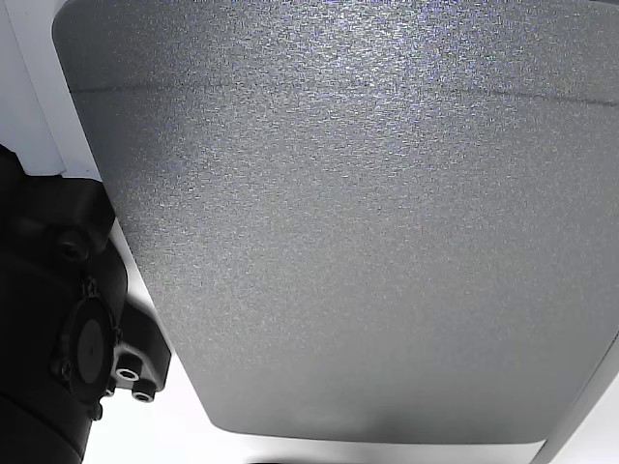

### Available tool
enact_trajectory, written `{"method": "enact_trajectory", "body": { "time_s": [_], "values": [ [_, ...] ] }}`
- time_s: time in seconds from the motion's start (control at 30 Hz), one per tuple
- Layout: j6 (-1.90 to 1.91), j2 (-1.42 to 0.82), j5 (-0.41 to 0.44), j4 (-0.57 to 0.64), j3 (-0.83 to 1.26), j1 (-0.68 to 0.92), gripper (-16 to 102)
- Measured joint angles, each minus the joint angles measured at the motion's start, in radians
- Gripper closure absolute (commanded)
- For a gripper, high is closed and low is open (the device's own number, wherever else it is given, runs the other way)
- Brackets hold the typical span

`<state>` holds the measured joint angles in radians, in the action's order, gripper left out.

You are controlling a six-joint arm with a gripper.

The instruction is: Grab top frame and put it into gray box.

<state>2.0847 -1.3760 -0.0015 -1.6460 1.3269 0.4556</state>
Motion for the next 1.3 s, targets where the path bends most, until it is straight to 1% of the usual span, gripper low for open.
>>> {"method": "enact_trajectory", "body": {
  "time_s": [1.3],
  "values": [
    [-0.006,0.000,-0.005,0.015,0.020,-0.008,98]
  ]
}}
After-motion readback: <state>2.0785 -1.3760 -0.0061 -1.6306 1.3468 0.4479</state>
